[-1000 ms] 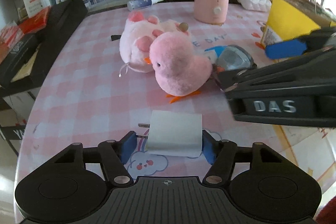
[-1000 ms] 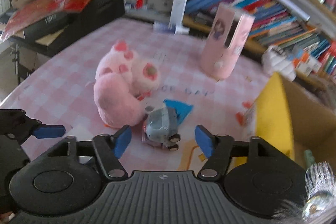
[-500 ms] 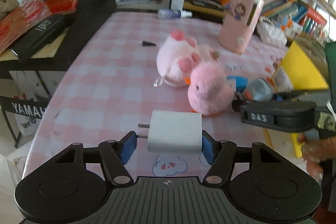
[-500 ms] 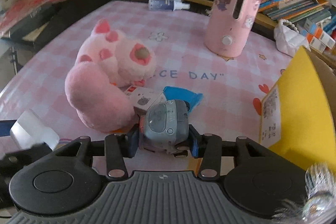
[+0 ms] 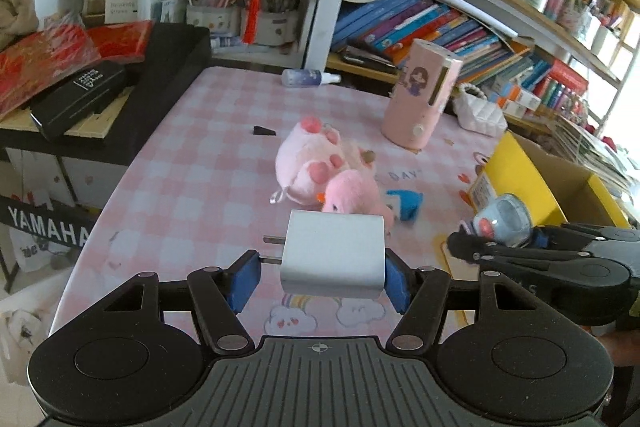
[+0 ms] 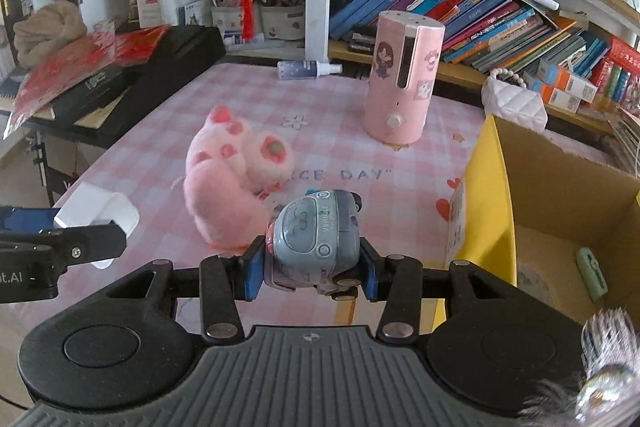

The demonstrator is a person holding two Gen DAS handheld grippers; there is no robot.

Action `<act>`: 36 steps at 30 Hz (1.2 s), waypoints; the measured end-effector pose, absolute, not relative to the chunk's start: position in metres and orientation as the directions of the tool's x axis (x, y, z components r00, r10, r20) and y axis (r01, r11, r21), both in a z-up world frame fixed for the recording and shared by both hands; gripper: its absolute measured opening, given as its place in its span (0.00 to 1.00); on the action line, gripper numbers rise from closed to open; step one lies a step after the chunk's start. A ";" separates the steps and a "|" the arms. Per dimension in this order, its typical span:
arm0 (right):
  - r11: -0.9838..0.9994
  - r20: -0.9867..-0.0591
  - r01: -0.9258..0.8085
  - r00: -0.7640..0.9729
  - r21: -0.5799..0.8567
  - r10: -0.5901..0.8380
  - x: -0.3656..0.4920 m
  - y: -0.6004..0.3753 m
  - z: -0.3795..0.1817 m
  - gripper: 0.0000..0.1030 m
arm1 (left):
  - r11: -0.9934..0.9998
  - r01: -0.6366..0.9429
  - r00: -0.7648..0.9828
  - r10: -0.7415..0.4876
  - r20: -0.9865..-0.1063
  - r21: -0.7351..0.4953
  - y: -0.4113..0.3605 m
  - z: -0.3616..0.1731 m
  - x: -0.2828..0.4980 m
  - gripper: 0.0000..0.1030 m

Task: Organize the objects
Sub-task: 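Carry the white cube and grey robot toy toward the yellow box with both tools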

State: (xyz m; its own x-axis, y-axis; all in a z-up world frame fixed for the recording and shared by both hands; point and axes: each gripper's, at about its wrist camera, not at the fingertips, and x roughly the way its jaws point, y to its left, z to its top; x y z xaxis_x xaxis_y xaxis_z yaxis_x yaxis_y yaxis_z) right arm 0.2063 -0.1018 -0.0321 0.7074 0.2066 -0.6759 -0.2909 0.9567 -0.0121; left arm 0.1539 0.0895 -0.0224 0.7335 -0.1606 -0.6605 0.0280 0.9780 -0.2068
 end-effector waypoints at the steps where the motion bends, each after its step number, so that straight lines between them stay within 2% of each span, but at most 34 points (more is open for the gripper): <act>1: 0.956 -0.678 -0.293 0.705 -0.012 0.208 0.203 -0.101 -0.032 0.42 | 0.978 0.035 0.735 -0.163 -0.659 -0.204 0.089 -0.022 0.150 0.62; 13: 0.958 -0.671 -0.285 0.717 -0.039 0.186 0.146 -0.093 -0.025 0.42 | 0.973 0.095 0.750 -0.207 -0.628 -0.208 0.091 -0.016 0.102 0.62; 36: 0.986 -0.688 -0.164 0.714 0.011 0.126 0.029 -0.087 -0.026 0.42 | 0.954 0.221 0.697 -0.300 -0.651 -0.202 0.096 -0.020 0.009 0.62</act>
State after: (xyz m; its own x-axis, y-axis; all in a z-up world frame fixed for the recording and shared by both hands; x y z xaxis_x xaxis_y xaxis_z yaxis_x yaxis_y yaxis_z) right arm 0.0292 -0.0869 -0.0263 0.7142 0.1260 -0.6885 -0.1636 0.9865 0.0109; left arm 0.0094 0.0963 -0.0199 0.6972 -0.2996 -0.6512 0.2211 0.9541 -0.2022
